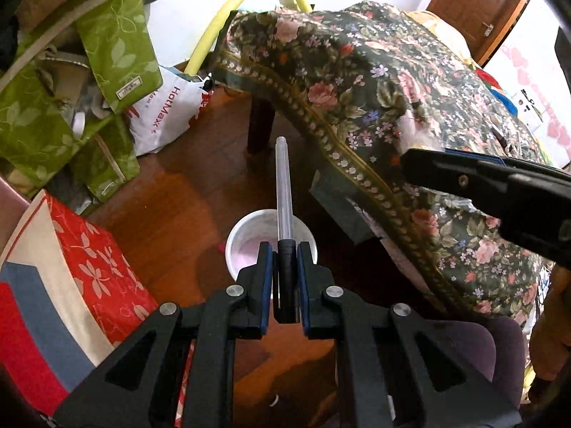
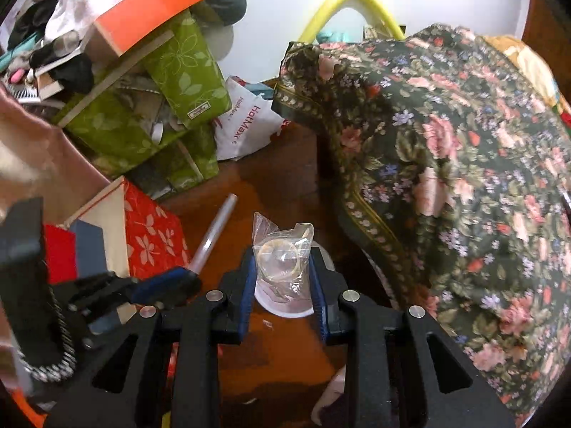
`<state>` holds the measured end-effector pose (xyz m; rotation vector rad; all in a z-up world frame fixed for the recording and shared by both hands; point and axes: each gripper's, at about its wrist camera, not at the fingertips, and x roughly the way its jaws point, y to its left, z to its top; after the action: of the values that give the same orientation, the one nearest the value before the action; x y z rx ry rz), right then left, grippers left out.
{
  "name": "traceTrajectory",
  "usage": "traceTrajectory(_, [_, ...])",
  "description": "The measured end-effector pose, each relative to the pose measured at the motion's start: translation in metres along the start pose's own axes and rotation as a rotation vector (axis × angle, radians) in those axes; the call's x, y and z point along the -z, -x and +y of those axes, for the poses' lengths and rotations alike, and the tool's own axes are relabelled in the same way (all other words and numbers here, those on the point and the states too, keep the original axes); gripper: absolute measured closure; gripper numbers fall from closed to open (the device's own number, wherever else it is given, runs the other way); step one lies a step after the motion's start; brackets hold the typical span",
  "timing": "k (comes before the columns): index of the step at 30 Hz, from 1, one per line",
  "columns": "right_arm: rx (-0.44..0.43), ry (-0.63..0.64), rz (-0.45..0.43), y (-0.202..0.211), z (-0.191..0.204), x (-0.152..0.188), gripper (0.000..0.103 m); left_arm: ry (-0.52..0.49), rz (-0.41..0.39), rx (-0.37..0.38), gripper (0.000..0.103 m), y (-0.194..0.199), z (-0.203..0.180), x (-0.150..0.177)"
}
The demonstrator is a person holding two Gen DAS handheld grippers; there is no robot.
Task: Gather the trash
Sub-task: 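Open both grippers over the white bin, dropping the bag and pen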
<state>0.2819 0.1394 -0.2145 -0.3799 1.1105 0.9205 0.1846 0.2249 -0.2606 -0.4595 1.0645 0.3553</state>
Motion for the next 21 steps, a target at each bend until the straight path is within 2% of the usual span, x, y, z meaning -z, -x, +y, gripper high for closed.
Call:
traceTrajectory(3, [-0.058, -0.049, 0.034, -0.01, -0.01, -0.008, 0.052, 0.01, 0.011, 0.004, 0.091, -0.009, -0.001, -0.008])
traceTrajectory(5, [-0.063, -0.065, 0.027, -0.012, -0.014, -0.012, 0.051, 0.014, 0.013, 0.007, 0.091, -0.013, -0.001, -0.012])
traceTrajectory(10, [-0.01, -0.043, 0.02, -0.009, -0.02, -0.012, 0.051, 0.036, 0.002, 0.016, 0.09, -0.021, -0.002, -0.026])
traceTrajectory(12, [0.002, -0.042, 0.012, -0.006, -0.024, -0.012, 0.05, 0.047, 0.001, 0.013, 0.076, -0.024, -0.002, -0.029])
traceTrajectory(14, [0.016, -0.046, 0.004, 0.0, -0.028, -0.009, 0.05, 0.06, -0.007, 0.006, 0.071, -0.022, -0.002, -0.031])
traceTrajectory(21, [0.064, -0.028, -0.059, 0.024, -0.033, 0.003, 0.051, 0.046, -0.073, 0.006, 0.071, 0.008, -0.011, -0.028])
